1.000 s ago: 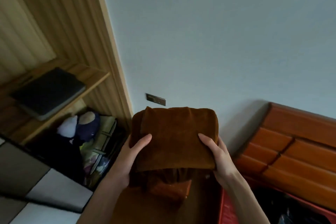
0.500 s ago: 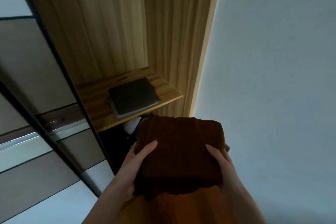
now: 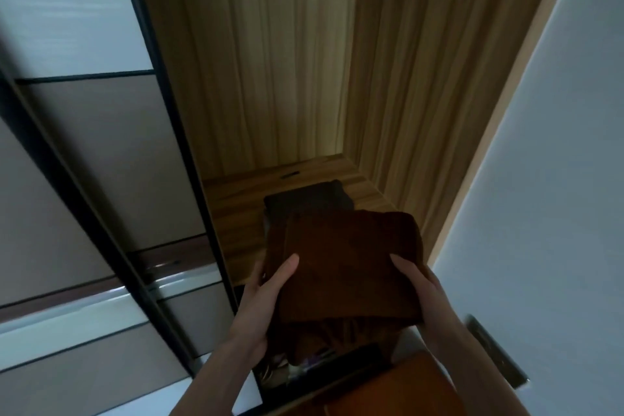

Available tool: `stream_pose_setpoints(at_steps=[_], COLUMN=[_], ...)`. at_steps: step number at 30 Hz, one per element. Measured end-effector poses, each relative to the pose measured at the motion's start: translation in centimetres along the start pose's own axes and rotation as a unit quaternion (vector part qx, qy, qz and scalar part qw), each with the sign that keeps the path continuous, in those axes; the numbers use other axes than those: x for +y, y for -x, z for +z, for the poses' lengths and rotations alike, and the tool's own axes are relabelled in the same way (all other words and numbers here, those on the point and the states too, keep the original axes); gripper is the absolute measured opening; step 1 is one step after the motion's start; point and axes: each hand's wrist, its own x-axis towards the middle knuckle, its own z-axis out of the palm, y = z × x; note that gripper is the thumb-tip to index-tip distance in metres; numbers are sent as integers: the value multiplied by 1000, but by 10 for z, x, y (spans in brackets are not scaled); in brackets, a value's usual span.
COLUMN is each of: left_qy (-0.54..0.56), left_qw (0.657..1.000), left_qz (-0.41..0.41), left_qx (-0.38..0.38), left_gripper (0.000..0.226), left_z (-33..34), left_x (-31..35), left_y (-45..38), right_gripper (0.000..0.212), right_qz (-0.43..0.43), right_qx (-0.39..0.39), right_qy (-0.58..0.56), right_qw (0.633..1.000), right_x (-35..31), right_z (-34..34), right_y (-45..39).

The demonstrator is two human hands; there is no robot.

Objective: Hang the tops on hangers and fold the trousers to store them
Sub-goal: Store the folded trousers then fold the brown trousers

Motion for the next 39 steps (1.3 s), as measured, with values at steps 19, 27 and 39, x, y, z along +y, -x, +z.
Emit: stream_pose_setpoints(at_steps=[19, 27, 39], left_qy=[-11, -44, -207], left_qw=[987, 976, 947], left_qz=[80, 57, 54], left_qx=[139, 206, 239], left_gripper=[119, 105, 104], left_z=[29, 13, 0], left_x=[45, 17, 13], left_y=[-200, -253, -272], right_gripper=[82, 85, 73], right_qz=[-12, 41, -52], right_qx=[-82, -89, -49], right_qy=[100, 138, 230], right_qw=[991, 985, 971], right_x=[-81, -48, -20], right_z=[39, 40, 38], right_y=[-244, -318, -341])
